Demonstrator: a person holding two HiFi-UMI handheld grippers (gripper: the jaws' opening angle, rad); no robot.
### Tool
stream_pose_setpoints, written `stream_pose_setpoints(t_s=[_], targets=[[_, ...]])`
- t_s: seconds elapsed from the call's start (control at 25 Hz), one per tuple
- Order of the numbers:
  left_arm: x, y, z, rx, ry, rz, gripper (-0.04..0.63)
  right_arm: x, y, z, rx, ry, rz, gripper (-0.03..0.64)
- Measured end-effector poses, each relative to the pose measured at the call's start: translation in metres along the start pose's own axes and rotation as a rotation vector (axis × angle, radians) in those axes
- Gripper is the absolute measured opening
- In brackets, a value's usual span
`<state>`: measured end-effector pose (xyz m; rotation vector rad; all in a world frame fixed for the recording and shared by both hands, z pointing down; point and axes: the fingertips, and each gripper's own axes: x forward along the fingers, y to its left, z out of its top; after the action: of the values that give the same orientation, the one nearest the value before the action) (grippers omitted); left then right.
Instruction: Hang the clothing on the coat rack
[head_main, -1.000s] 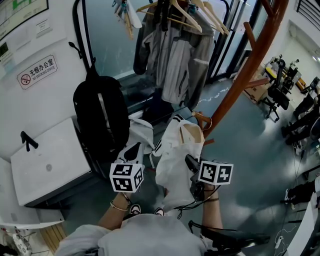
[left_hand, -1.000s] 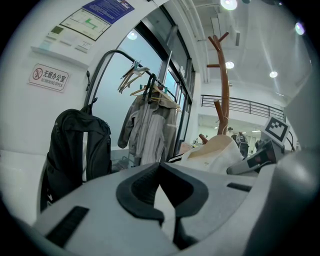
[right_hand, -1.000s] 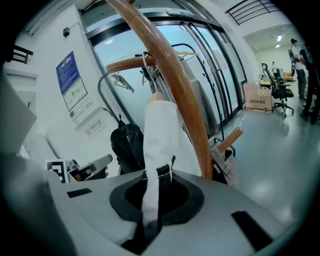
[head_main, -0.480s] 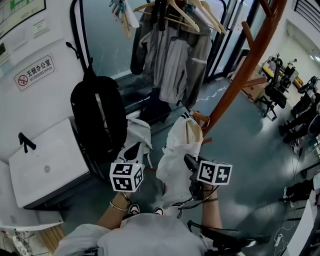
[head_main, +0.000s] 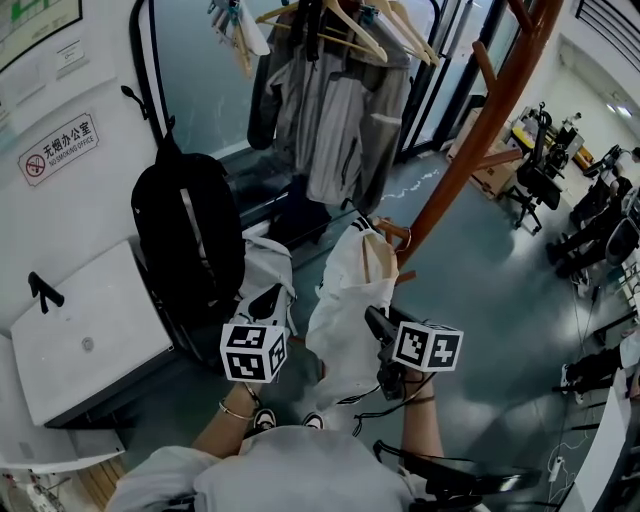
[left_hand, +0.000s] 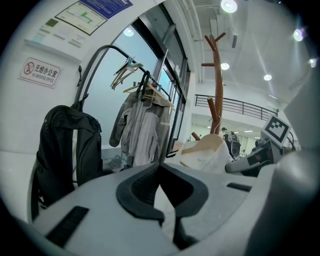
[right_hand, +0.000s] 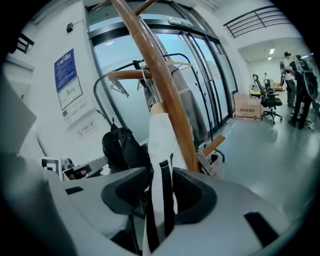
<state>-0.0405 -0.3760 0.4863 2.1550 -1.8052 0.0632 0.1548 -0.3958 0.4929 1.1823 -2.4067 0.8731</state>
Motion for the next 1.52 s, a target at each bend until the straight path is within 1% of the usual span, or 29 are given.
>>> stream_pose_setpoints(t_s=[0.36, 0.64, 0.8, 1.08, 1.2, 1.28, 1.36, 1.52], targets=[[0.003, -0.011, 0.001, 0.014, 0.006, -0.077, 0.008, -0.018, -0.003, 0.002, 0.021, -0.061, -0.070, 0.195], [0.007, -0.013, 0.009, 0.024, 0.008, -0.136, 0.008, -0.035, -0.004, 0.009, 0.047, -0.124, -0.151, 0.195], [0.007, -0.021, 0.013, 0.032, 0.006, -0.182, 0.008, -0.050, -0.007, 0.009, 0.074, -0.167, -0.201, 0.195], [0.001, -0.033, 0.001, 0.047, 0.037, -0.258, 0.008, -0.070, -0.008, -0.003, 0.130, -0.220, -0.277, 0.190], [-0.001, -0.036, -0.007, 0.050, 0.053, -0.281, 0.008, -0.078, -0.008, -0.014, 0.145, -0.237, -0.310, 0.178], [-0.003, -0.042, -0.011, 0.046, 0.060, -0.297, 0.008, -0.087, -0.010, -0.020, 0.153, -0.250, -0.338, 0.136], [-0.005, -0.051, -0.013, 0.044, 0.063, -0.314, 0.008, -0.098, -0.014, -0.024, 0.158, -0.257, -0.365, 0.109], [-0.009, -0.060, -0.013, 0.052, 0.061, -0.332, 0.008, -0.106, -0.013, -0.029, 0.162, -0.263, -0.379, 0.082]])
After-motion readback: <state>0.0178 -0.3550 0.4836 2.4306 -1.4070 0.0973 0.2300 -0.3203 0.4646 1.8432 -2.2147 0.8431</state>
